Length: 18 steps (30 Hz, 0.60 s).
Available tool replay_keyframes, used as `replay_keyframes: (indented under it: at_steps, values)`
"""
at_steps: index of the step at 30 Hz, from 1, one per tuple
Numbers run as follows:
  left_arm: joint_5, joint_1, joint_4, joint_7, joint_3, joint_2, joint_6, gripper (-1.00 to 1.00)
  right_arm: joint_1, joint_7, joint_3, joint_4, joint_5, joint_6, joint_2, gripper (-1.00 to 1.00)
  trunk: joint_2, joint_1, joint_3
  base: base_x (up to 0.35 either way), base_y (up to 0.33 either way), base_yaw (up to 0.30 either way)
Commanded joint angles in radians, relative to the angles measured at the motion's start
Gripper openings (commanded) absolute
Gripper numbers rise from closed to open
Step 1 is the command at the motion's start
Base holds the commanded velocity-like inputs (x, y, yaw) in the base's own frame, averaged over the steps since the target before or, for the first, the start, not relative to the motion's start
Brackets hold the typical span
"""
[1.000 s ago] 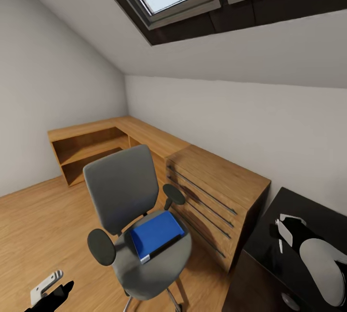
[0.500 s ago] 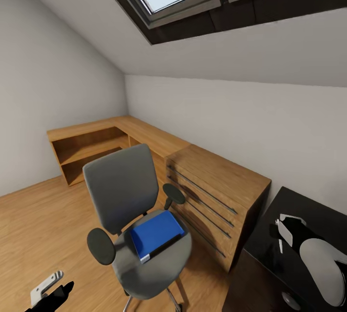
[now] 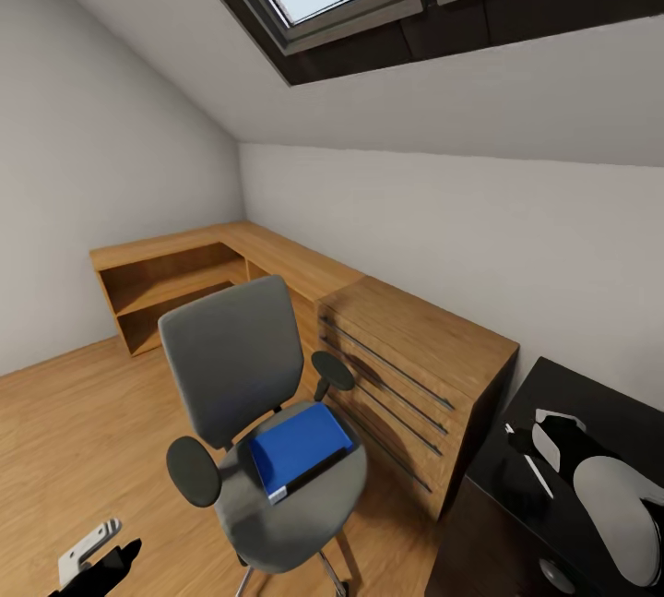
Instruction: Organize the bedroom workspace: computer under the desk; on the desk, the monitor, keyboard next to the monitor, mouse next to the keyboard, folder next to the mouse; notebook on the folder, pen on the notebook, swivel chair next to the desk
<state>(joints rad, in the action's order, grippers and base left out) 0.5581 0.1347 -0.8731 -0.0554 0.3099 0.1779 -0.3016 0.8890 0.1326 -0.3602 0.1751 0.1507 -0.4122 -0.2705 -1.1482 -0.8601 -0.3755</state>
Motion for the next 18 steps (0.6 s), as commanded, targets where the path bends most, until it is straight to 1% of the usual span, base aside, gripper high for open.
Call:
replay_keyframes:
  at_steps: [1, 12, 18]
  values:
    - [0.010, 0.000, 0.000, -0.006, 0.000, 0.000, -0.006, 1.00, 0.001, 0.000, -0.008, 0.001, 0.012, -0.005, 0.001, 1.00, -0.001, 0.000, -0.001, 0.000, 0.000, 0.000]
    - [0.010, 0.000, 0.014, -0.006, 0.000, 0.000, -0.006, 1.00, 0.001, -0.007, -0.010, 0.010, 0.017, -0.001, 0.003, 1.00, -0.001, 0.000, -0.001, 0.000, 0.000, 0.000]
    - [0.003, 0.000, 0.021, -0.007, -0.003, 0.000, -0.006, 1.00, 0.001, -0.010, -0.013, 0.051, 0.011, -0.007, 0.010, 1.00, -0.001, 0.000, -0.001, 0.000, 0.000, 0.000]
